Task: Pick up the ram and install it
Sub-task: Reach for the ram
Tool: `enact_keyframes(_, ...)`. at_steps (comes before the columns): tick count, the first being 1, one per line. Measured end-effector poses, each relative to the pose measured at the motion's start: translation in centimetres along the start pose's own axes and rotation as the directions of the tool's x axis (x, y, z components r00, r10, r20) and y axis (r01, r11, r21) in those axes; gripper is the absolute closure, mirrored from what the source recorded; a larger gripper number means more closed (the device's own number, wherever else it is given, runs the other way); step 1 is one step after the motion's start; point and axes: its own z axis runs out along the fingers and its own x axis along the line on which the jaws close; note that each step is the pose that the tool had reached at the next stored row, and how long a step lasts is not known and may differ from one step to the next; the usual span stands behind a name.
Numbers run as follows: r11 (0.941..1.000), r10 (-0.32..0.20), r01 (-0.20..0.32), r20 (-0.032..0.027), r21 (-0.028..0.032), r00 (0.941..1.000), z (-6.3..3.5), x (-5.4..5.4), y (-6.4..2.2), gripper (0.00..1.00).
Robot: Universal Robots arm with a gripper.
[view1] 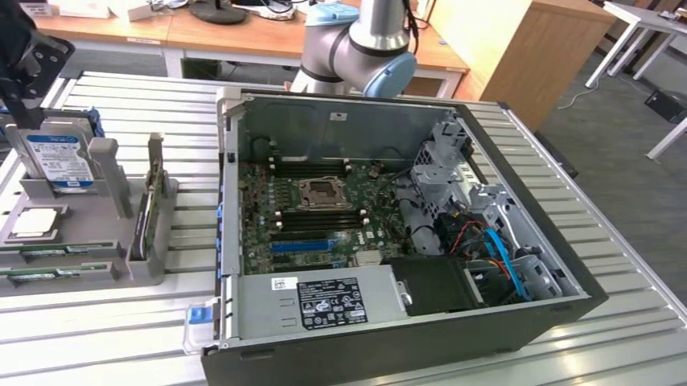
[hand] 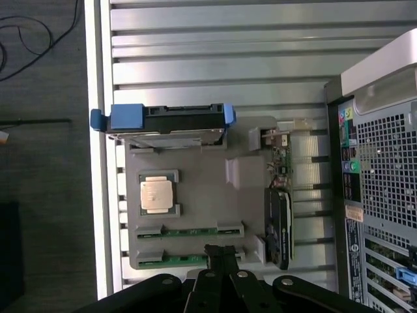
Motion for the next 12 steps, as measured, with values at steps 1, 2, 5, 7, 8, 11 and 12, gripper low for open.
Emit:
enact_keyframes(1,1.0,0.0,0.0,0.0,0.0,1.0,-0.01,0.0,-0.11,0.89)
enact_keyframes(2,1.0,0.0,0.0,0.0,0.0,1.0,-0.01,-0.01,-0.21,0.89)
enact_keyframes(5,1.0,0.0,0.0,0.0,0.0,1.0,-0.02,-0.04,-0.51,0.89)
enact_keyframes(7,1.0,0.0,0.0,0.0,0.0001,1.0,-0.03,-0.05,-0.7,0.89)
enact_keyframes(8,1.0,0.0,0.0,0.0,0.0,1.0,-0.04,-0.06,-0.78,0.89)
enact_keyframes(11,1.0,0.0,0.0,0.0,0.0,1.0,-0.05,-0.08,-1.05,0.89)
enact_keyframes(12,1.0,0.0,0.0,0.0,0.0,1.0,-0.05,-0.08,-1.1,0.89)
